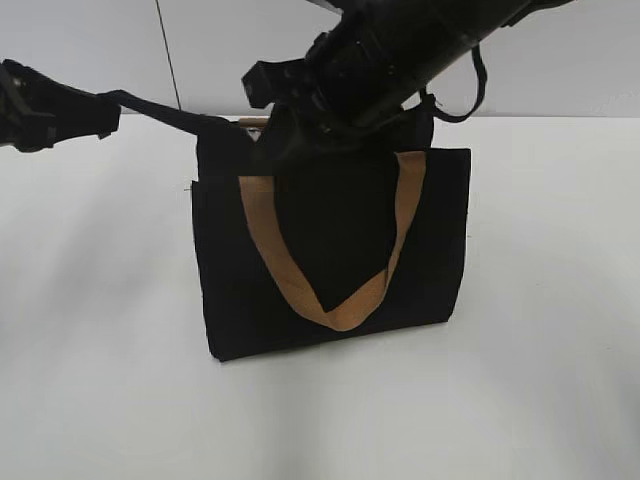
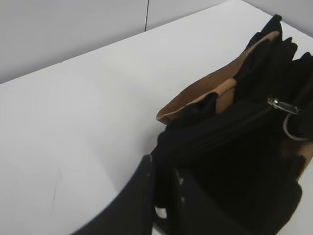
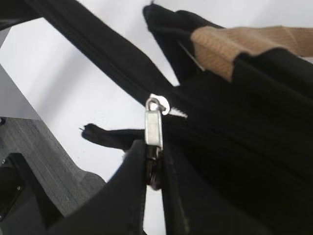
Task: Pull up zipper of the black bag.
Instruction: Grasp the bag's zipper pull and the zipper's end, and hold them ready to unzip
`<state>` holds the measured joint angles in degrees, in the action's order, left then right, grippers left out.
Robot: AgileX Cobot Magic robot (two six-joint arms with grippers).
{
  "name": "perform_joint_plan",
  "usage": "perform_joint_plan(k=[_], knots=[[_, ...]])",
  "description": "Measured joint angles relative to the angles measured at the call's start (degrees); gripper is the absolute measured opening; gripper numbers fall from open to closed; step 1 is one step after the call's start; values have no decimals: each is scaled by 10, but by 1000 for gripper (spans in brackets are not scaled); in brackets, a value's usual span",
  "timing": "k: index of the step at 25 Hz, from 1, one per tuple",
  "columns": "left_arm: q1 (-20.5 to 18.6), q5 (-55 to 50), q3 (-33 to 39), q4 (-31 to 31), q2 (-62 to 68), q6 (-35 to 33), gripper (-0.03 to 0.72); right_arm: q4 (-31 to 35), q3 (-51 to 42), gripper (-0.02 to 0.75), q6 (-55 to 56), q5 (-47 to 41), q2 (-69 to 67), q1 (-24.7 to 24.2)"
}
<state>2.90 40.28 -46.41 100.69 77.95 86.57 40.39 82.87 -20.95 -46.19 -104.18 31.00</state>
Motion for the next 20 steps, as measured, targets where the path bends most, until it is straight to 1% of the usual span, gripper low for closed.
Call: perform_joint_plan(k=[4, 7, 12, 16, 20], knots=[[-5, -5, 2, 1, 8, 1, 25, -4, 0, 30, -2, -42, 12, -37], [-6, 4, 2, 0, 26, 1, 25, 0, 0, -10, -8, -67, 22, -67], [-2, 32, 2, -5, 50, 1, 24, 20, 0, -15, -21, -110, 24, -113], [-9, -9, 2, -4, 52, 2, 24, -4, 0, -15, -39, -133, 29, -160], [-8, -13, 2, -3, 52, 2, 24, -26, 0, -15, -54, -155, 31, -180]])
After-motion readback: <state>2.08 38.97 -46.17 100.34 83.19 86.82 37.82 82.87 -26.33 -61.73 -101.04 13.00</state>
